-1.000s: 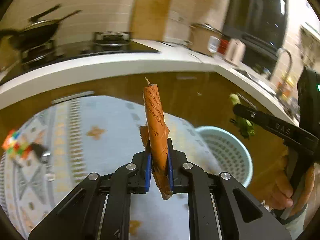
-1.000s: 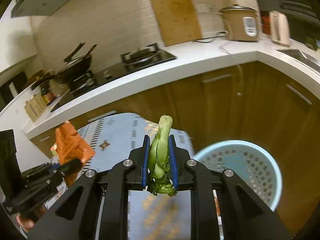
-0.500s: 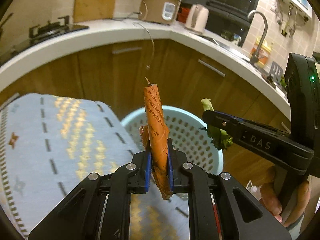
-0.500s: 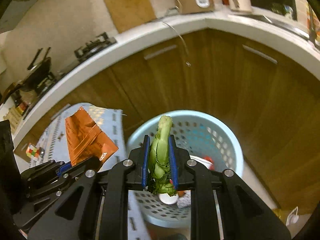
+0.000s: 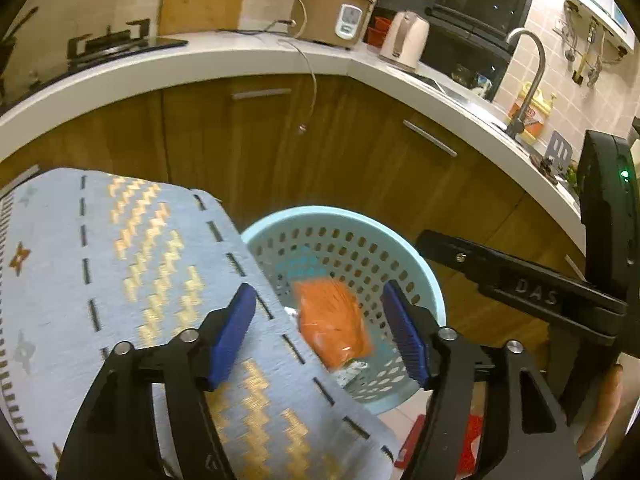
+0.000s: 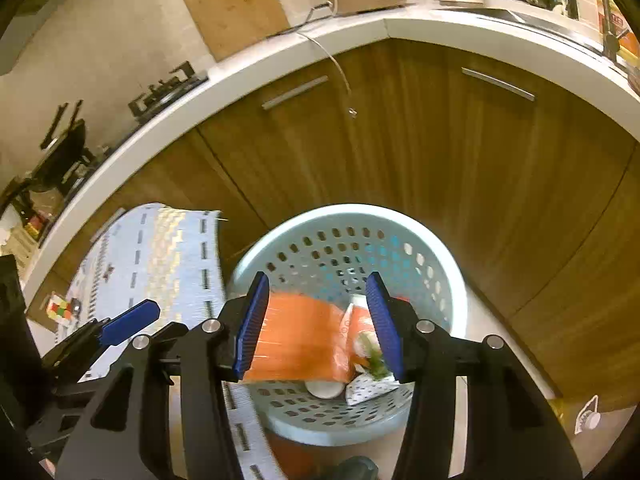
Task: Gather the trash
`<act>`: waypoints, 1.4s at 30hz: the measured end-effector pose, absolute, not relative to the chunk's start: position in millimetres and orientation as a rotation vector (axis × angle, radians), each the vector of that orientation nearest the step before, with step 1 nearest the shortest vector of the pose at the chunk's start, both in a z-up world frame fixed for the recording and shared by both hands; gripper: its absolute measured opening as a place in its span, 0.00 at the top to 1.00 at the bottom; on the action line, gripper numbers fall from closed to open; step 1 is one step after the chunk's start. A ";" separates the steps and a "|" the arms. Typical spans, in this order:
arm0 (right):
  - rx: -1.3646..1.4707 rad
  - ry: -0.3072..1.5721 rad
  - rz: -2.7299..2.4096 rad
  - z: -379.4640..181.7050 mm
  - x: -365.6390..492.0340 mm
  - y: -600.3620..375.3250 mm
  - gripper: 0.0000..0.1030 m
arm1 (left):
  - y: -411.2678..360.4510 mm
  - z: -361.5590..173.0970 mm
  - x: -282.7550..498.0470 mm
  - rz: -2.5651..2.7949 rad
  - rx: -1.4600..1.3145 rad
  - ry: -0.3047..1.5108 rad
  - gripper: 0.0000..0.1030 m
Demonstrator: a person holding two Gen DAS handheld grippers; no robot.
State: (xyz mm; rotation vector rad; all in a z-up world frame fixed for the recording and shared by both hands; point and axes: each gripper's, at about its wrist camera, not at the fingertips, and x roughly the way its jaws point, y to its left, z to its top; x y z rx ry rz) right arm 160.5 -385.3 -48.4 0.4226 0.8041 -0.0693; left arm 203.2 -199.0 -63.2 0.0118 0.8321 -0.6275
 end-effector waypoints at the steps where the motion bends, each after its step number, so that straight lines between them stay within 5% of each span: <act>1: 0.419 0.798 -0.063 -46.0 159.5 -382.7 0.54 | -194.7 -61.1 202.3 -0.622 0.004 0.828 0.36; 13: 0.224 0.642 -0.023 0.1 122.1 -313.3 0.44 | -124.1 -34.7 153.5 -0.439 -0.054 0.660 0.18; 28: 0.080 0.459 -0.073 14.8 74.3 -253.8 0.39 | -50.5 -45.6 100.2 -0.111 -0.032 0.436 0.16; 42: 0.090 0.485 -0.088 -9.9 58.1 -233.7 0.39 | -56.3 -49.3 100.8 -0.073 0.007 0.434 0.09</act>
